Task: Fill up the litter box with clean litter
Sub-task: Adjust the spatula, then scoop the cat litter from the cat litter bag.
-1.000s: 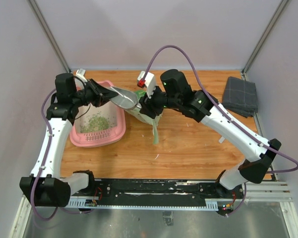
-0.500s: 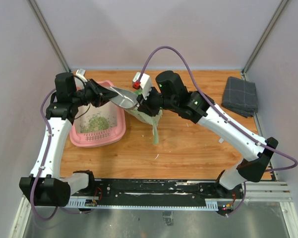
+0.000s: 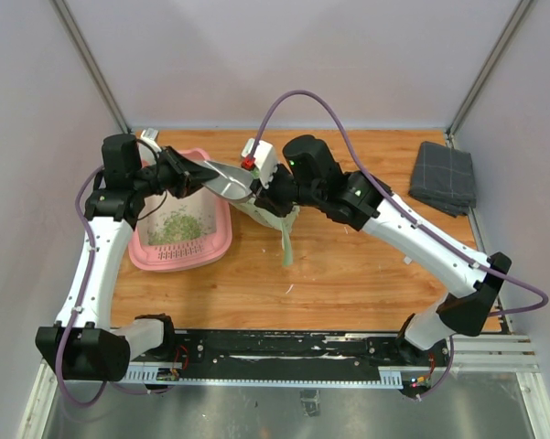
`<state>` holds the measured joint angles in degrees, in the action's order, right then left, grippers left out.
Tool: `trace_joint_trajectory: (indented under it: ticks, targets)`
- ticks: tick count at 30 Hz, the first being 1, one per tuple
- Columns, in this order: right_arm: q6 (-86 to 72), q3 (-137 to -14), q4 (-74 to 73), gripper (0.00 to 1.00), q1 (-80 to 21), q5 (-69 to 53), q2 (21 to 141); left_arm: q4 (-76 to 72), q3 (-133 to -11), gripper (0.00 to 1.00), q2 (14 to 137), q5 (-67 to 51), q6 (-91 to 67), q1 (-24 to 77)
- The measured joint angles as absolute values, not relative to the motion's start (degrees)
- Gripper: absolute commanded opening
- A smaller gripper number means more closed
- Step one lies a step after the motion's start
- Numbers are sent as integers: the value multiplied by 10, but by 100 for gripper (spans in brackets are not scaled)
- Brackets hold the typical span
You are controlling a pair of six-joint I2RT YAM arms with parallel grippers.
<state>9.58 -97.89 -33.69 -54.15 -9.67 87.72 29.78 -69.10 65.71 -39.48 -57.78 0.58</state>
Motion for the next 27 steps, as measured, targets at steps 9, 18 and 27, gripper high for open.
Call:
trace_joint_trajectory:
  ticks: [9,18,27]
  targets:
    - [117,-929,-353,1,-539,-57,844,282,-671,64,642,-390,-614,6]
    - [147,-896,-467,1,-520,16,752,286,-625,64,633,-337,-646,43]
    - [184,-920,-623,1,-511,95,731,288,-614,69,644,-266,-701,172]
